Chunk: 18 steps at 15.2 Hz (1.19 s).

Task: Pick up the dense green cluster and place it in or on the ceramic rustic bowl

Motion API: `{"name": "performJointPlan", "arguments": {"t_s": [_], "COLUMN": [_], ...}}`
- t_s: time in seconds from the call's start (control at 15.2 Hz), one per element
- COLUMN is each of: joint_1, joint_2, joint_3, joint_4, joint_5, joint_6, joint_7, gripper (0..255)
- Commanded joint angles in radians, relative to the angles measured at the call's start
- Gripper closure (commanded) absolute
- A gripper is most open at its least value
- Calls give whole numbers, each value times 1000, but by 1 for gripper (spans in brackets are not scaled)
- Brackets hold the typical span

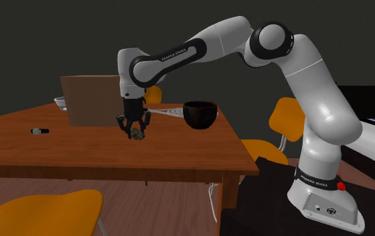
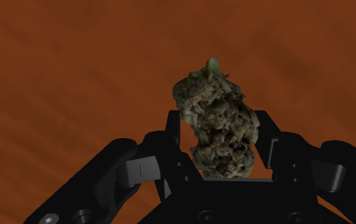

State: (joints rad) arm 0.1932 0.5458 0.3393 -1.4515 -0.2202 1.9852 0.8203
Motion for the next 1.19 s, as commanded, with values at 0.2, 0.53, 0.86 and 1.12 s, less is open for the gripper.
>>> {"name": "performJointPlan", "arguments": {"t_s": [0.2, 0.53, 0.86, 1.12], "joint_1": [1, 3, 8, 13], "joint_2": [-14, -26, -32, -33], "joint_3": [4, 7, 10, 11], "joint_4": [33, 81, 139, 194], "joint_5": [6, 13, 17, 19], "joint_6": [-46, -106, -169, -223], "joint_7": [-6, -12, -18, -22], "gripper": [255, 255, 255, 255]}}
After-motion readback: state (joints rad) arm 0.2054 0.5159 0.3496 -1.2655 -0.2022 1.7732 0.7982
